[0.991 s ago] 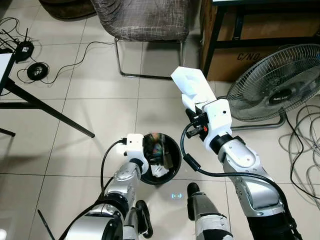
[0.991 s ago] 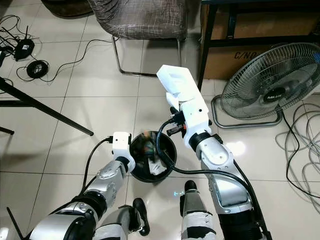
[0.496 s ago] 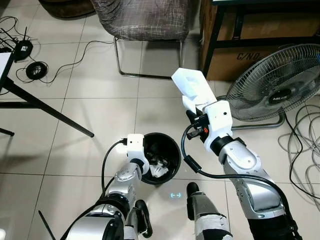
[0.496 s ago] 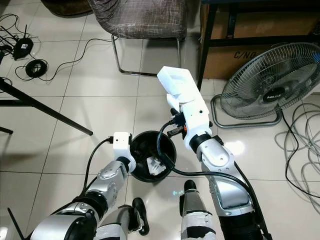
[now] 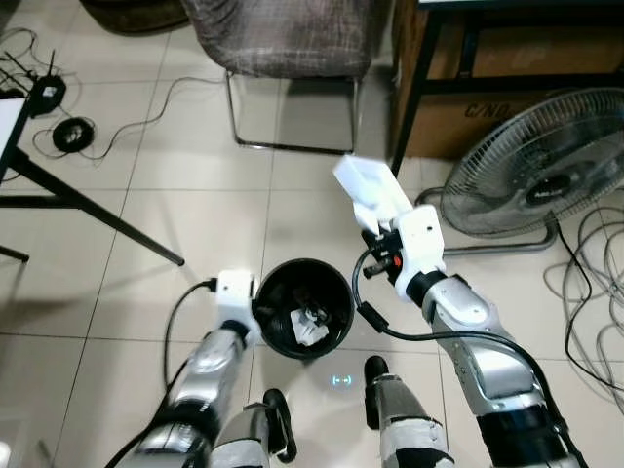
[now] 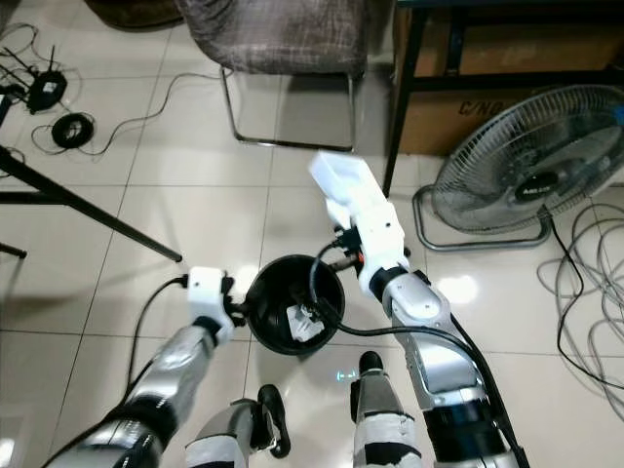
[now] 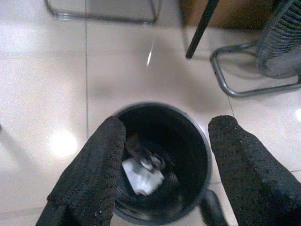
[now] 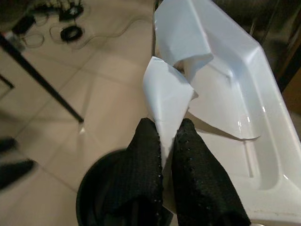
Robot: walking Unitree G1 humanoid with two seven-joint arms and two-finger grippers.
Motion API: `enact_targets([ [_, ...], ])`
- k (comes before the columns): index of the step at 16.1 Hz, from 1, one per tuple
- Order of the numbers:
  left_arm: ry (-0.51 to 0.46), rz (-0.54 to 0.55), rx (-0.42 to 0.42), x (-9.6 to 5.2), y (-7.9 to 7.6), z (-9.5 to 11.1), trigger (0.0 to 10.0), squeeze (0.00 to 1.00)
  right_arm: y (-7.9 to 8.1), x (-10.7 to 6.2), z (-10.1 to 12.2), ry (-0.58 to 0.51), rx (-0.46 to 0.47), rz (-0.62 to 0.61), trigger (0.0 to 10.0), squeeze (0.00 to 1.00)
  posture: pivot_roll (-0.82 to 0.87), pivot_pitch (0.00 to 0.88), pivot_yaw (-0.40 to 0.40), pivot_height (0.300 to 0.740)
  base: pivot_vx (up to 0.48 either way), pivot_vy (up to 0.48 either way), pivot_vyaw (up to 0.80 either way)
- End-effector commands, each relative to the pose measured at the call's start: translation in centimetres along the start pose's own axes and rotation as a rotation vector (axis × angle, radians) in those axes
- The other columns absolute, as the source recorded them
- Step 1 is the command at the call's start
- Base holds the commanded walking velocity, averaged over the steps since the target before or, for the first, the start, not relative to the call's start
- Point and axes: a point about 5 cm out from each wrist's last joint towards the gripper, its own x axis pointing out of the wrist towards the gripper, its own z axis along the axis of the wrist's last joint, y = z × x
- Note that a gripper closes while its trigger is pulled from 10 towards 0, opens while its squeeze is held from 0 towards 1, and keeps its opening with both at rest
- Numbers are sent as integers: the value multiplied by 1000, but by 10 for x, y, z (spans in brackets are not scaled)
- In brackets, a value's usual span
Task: Picking trash to rubbish bin
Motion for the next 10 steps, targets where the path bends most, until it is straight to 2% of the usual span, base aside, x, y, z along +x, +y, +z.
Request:
enact_targets([
  [1,14,-22,39,-12,7,-7,10000,1000,-1,3,-13,30,22,16,10000,0,-133,329,123,740,0,0,0],
  [2,-13,-54,86,-27,10,-3,10000,1000,-4,13,-29,92,29,32,10000,0,-133,329,123,740,0,0,0],
  [3,-28,-63,98,-35,11,0,10000,1000,-4,18,-36,119,37,34,10000,0,-112,326,131,740,0,0,0],
  [4,-36,-76,106,-42,10,3,10000,882,-4,23,-45,168,32,45,10000,0,-85,325,138,740,0,0,0],
  [5,-39,-93,118,-46,9,6,10000,369,-3,26,-49,184,30,55,10000,0,-85,325,138,740,0,0,0],
  [6,-49,-123,150,-54,6,11,10000,59,-1,31,-58,226,60,66,10000,0,-58,325,140,740,0,0,0],
  [7,-56,-141,172,-63,5,18,10000,0,5,36,-67,267,79,90,10000,0,-47,327,140,740,0,0,0],
  [8,-56,-144,176,-66,5,21,10000,0,9,39,-69,282,86,105,10000,0,-41,328,138,740,0,0,0],
  [10,-36,-131,181,-73,6,26,10000,0,31,48,-72,296,98,170,10000,0,-24,331,131,740,0,0,0],
])
